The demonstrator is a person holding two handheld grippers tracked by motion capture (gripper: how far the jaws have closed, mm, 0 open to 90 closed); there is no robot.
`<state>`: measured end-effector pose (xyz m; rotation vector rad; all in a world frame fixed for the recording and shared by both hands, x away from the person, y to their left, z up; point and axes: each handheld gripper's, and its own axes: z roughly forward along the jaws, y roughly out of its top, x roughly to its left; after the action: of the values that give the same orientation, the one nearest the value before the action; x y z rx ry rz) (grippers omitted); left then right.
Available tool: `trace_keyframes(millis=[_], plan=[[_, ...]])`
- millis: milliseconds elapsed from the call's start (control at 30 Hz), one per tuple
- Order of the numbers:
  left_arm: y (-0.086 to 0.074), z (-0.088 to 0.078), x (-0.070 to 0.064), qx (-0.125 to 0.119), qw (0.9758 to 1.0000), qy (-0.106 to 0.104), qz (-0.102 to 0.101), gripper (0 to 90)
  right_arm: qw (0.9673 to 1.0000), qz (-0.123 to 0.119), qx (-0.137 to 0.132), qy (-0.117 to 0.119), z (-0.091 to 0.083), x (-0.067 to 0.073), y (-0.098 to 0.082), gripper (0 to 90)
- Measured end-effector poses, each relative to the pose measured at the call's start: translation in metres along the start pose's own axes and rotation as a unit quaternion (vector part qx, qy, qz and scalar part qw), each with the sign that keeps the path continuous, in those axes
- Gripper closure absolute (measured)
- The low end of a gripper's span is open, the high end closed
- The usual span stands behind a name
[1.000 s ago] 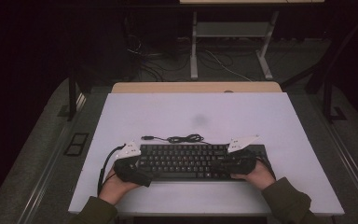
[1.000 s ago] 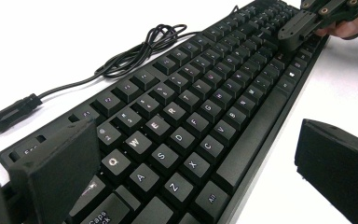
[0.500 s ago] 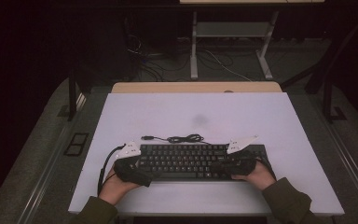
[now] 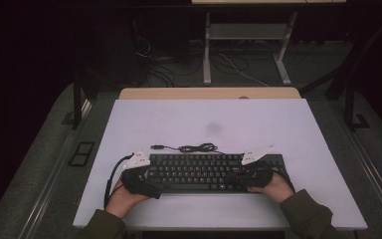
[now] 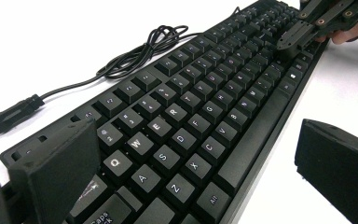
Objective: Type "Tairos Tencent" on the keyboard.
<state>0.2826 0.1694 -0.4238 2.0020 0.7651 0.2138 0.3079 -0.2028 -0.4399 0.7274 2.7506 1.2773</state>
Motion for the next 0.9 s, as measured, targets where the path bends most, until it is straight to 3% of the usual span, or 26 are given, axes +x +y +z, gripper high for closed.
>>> trace_keyframes(millis=[900], plan=[[0.016,0.024,0.003,-0.006,1.0000,0.003,-0.004,0.0,1.0000,0.002,0.001,-0.001,0.000,0.000,0.000,89.2]])
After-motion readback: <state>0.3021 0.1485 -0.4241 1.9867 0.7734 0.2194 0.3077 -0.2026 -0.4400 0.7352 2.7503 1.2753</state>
